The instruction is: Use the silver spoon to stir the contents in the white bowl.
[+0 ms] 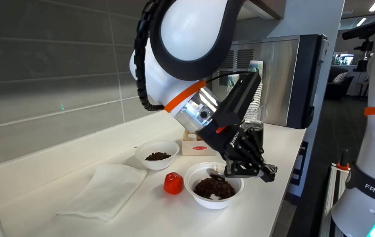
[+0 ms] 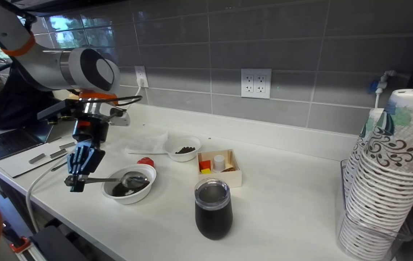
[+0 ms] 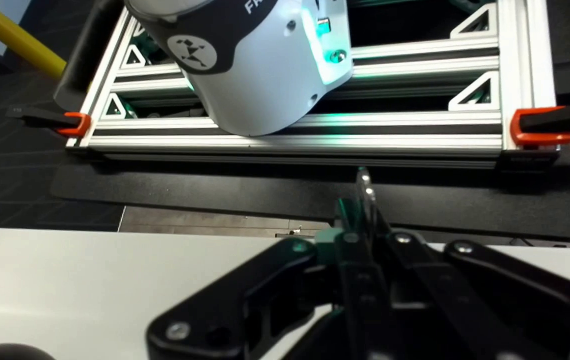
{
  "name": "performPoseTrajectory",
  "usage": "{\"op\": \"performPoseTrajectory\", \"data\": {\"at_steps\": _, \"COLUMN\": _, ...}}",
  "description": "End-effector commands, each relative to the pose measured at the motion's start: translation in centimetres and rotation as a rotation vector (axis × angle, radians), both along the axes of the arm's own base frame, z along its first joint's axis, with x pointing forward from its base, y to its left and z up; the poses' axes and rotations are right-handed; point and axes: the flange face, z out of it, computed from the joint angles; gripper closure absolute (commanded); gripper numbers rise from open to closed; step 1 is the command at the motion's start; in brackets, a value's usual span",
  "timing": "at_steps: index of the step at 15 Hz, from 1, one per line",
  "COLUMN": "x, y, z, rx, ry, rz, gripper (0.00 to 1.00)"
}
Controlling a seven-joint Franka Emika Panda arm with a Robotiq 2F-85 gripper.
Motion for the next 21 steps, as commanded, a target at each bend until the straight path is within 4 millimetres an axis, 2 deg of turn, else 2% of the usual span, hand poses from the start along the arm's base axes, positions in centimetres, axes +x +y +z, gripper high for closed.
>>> {"op": "performPoseTrajectory", "data": {"at_steps": 1, "x": 0.9, "y": 1.2, "z": -0.5, "rx": 0.01, "ry": -0.039, "rz": 0.054, "gripper": 0.99}}
{"op": "performPoseTrajectory", "data": {"at_steps": 7, "x": 1.3, "y": 2.2, "z": -1.6, "rx": 0.126, "ry": -0.011, "rz": 0.097, "gripper": 0.99}}
{"op": "performPoseTrajectory", "data": {"at_steps": 13, "x": 1.1, "y": 2.1, "z": 0.1, "rx": 0.173, "ry": 0.043, "rz": 0.112, "gripper": 0.99}}
{"op": "performPoseTrajectory", "data": {"at_steps": 17, "x": 0.6, "y": 0.9, "z": 0.6, "rx": 0.062, "ry": 0.108, "rz": 0.063, "gripper": 0.99}}
{"op": "performPoseTrajectory", "data": {"at_steps": 21, "x": 0.2, "y": 0.5, "z": -1.0, "rx": -0.084, "ry": 0.108, "rz": 0.045, "gripper": 0.99}}
